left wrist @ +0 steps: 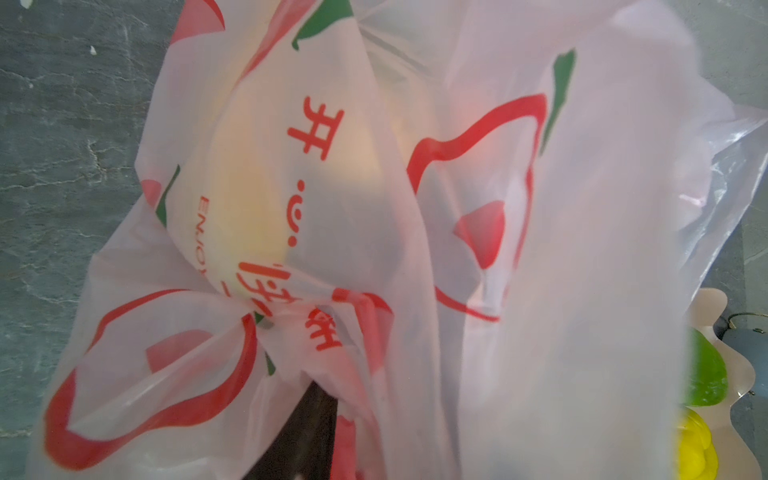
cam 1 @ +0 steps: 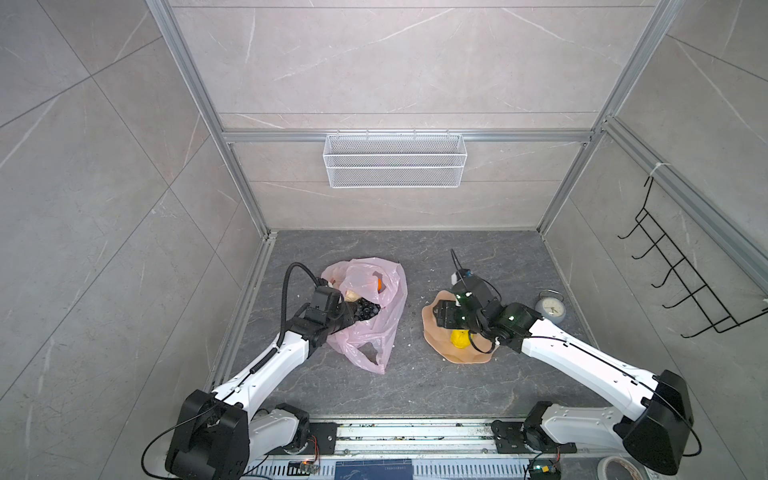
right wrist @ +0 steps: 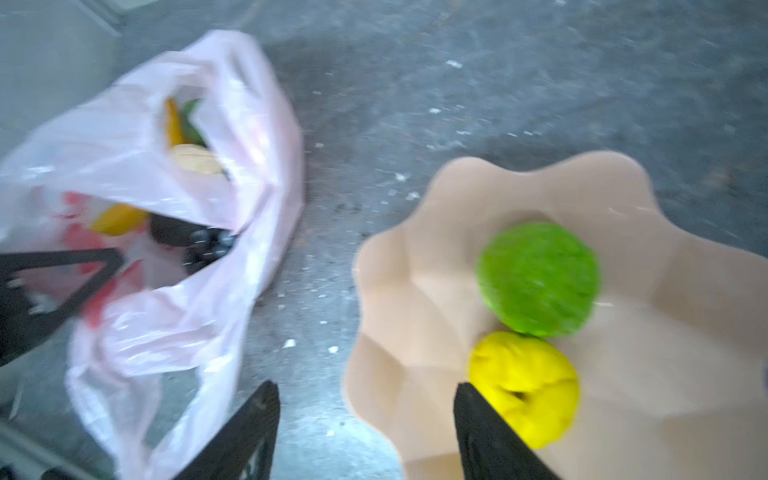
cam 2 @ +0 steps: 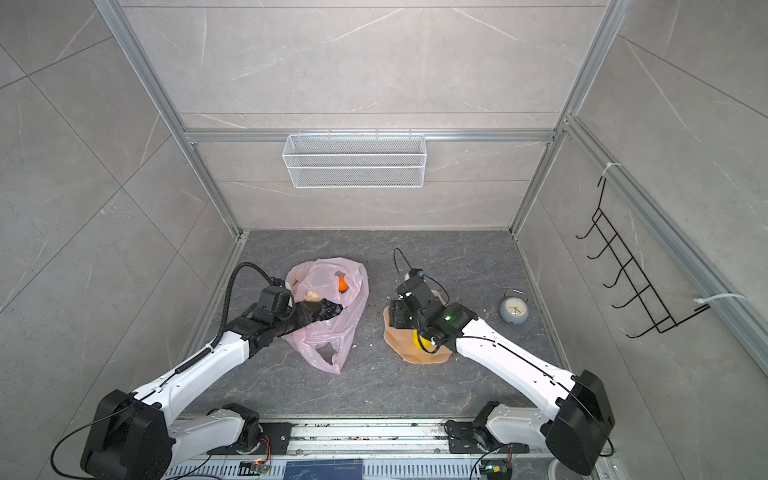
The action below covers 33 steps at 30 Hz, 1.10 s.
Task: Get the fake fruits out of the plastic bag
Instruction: 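Move the right gripper back into the bag opening held by the left gripper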
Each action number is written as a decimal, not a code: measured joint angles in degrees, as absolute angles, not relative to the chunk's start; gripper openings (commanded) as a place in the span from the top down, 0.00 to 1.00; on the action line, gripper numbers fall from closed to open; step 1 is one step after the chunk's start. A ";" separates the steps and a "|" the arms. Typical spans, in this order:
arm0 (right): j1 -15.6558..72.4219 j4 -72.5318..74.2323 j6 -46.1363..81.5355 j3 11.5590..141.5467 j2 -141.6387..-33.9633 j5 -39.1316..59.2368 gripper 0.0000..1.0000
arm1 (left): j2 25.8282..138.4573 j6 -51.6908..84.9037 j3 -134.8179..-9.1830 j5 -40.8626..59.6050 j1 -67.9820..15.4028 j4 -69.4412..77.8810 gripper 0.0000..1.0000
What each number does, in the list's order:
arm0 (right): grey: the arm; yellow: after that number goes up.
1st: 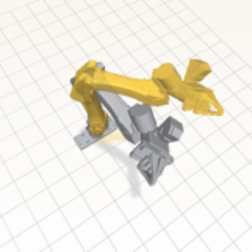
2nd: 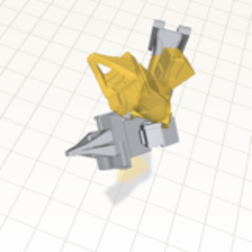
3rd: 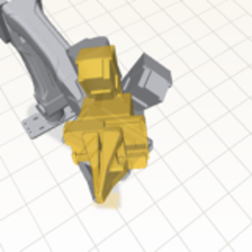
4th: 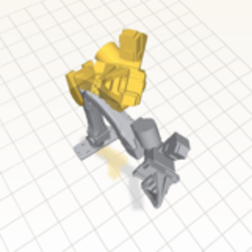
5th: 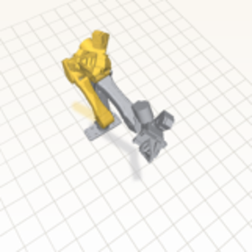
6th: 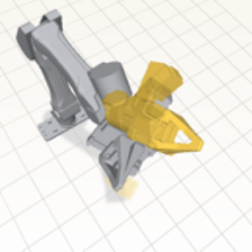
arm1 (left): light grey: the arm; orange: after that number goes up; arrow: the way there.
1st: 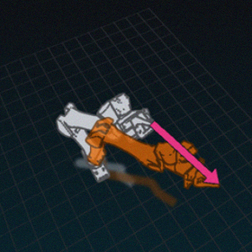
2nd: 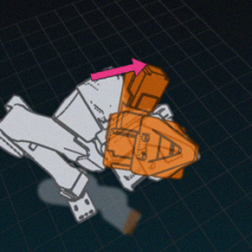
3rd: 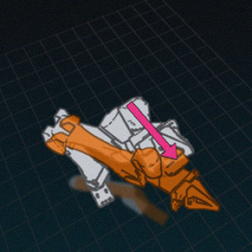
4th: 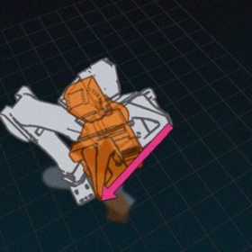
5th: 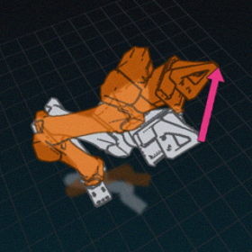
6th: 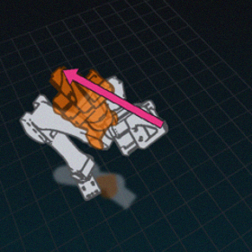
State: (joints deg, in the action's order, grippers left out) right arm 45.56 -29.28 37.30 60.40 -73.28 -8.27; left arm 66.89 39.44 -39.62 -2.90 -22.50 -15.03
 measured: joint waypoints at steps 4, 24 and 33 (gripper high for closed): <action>51.48 -24.01 37.26 67.51 -82.04 -4.75 0.40 | 66.61 39.44 -39.62 -2.92 -22.50 -15.22 0.60; 53.58 -19.22 36.40 103.33 -123.79 3.38 0.47 | 58.52 39.59 -37.87 -7.57 -22.44 -20.03 0.48; 52.38 -26.94 34.72 118.10 -134.93 -1.32 0.35 | 61.60 40.66 -37.32 -8.91 -22.31 -20.58 0.75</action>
State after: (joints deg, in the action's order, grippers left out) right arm 52.38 -26.94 34.72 118.10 -134.93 -1.32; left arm 61.60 40.66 -37.32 -8.91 -22.31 -20.58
